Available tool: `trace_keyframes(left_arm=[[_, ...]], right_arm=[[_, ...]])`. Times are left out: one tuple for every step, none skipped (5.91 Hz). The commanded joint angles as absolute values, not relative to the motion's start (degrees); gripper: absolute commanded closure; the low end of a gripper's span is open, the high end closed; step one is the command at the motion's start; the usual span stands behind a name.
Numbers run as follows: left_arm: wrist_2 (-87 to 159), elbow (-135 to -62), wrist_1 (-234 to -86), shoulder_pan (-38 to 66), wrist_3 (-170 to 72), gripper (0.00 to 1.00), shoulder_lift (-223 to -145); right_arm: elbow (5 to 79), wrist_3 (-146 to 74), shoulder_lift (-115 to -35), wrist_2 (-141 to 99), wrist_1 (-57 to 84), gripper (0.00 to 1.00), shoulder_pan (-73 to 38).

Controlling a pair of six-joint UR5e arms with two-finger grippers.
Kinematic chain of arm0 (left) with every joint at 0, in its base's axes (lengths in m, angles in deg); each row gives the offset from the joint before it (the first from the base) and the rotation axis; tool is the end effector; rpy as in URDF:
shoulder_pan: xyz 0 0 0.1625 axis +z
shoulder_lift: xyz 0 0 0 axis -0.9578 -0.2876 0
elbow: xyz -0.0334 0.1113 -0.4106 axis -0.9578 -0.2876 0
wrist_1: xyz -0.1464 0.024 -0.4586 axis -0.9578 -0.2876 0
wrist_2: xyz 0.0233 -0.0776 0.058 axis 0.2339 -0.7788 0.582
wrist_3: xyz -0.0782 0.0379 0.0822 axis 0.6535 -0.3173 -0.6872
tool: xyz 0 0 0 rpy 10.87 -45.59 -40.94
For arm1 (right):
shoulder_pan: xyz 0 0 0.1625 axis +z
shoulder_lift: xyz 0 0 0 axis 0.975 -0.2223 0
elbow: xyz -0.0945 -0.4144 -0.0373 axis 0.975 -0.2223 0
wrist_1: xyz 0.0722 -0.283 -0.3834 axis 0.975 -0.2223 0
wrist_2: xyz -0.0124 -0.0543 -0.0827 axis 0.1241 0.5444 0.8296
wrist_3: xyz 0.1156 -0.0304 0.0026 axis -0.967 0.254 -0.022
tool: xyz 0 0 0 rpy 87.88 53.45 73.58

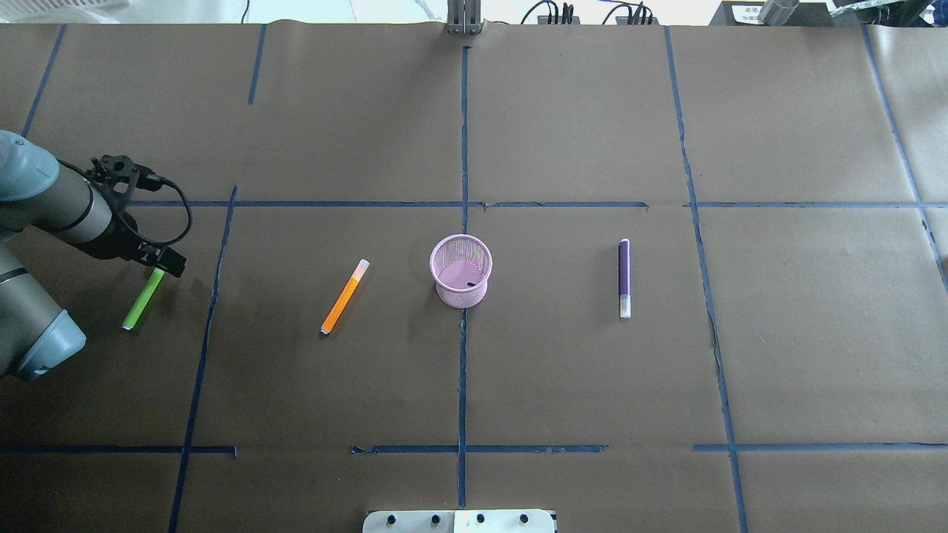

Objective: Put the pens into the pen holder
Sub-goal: 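Move the left gripper down over the green highlighter, then close the left gripper on the green highlighter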

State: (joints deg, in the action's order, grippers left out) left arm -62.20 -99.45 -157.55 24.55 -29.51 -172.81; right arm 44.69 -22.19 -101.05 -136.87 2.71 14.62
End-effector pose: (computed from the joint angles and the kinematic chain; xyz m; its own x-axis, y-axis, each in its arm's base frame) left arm 0.3801 -0.5450 0.5310 0.6927 0.2979 -0.6568 -0.1886 0.9538 0.2336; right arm 0.0590 -0.5197 0.6648 0.6529 0.0346 0.7567 -0.0612 0.9981 0.0071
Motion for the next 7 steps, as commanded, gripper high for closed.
trace_keyframes(left_arm=[[-62.2,-99.4,-157.4,24.6,-29.8,0.17,-172.7],[-62.4,-99.4,-157.1,24.6,-29.9,0.25,-172.6],[-62.5,-99.4,-157.1,24.7,-29.9,0.33,-172.5],[-62.6,-99.5,-157.1,24.7,-30.0,0.39,-172.5],[-62.7,-99.5,-157.1,24.8,-30.0,0.50,-172.4],[-62.8,-99.5,-157.1,24.8,-30.0,0.60,-172.4],[-62.7,-99.5,-157.1,24.9,-30.0,0.71,-172.4]], right_arm=[[44.7,-22.3,-101.0,-136.9,2.7,0.00,14.7],[44.7,-22.2,-101.0,-136.9,2.7,0.00,14.6],[44.6,-22.2,-101.0,-136.8,2.7,0.00,14.6],[44.7,-22.2,-101.0,-136.8,2.7,0.00,14.6],[44.6,-22.2,-100.9,-136.8,2.7,0.00,14.6],[44.5,-22.2,-100.6,-136.8,2.7,0.00,14.6],[44.5,-22.2,-100.6,-136.8,2.7,0.00,14.6]])
